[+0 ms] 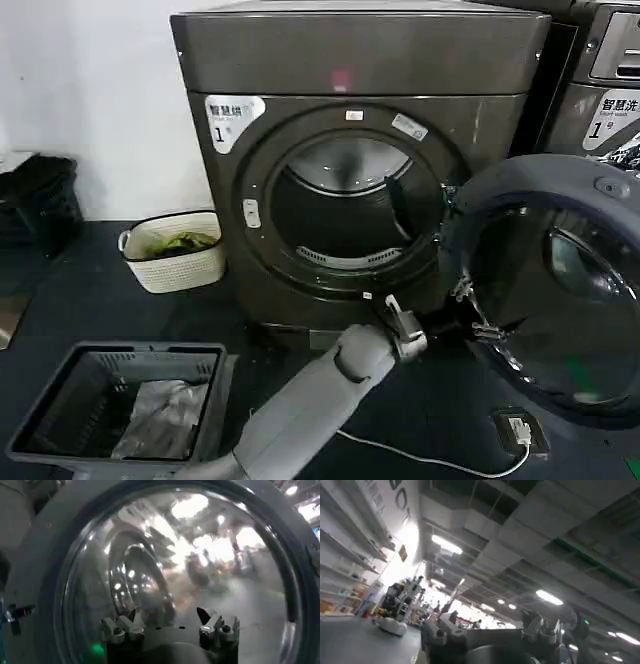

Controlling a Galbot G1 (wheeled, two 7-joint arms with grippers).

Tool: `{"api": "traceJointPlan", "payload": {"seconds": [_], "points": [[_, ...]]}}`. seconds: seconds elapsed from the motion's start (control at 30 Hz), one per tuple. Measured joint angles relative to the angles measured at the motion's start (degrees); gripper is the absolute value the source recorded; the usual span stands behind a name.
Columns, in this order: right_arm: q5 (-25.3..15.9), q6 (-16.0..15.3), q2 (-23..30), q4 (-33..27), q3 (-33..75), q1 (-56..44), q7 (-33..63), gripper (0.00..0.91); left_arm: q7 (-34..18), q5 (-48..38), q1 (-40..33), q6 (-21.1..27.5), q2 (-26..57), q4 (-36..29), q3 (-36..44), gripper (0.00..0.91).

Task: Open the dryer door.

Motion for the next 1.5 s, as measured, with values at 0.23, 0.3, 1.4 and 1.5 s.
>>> {"api": "traceJointPlan", "payload": {"seconds": [0.23, 0.3, 1.4, 1.5], "points": [[4.3, 3.1, 0.2, -0.1, -0.2, 0.0, -1.6, 0.907, 0.8, 0.4, 1.4, 1.8, 0.0, -1.3, 0.8, 0.907], [5.2, 3.8, 0.2, -0.2, -0.4, 0.0, -2.4, 0.907, 1.2, 1.1, 2.1, 2.6, 0.0, -2.8, 0.9, 0.907], [4.8, 8.8, -2.1, -4.9, -5.2, 2.3, -3.2, 0.907, 5.2, 6.4, 25.9, 0.0, 39.1, -41.6, -13.7, 0.907], [4.8, 8.8, -2.4, -5.2, -5.9, 2.7, -3.3, 0.907, 5.1, 8.7, 28.8, -2.0, 43.4, -42.8, -16.3, 0.907]]}}
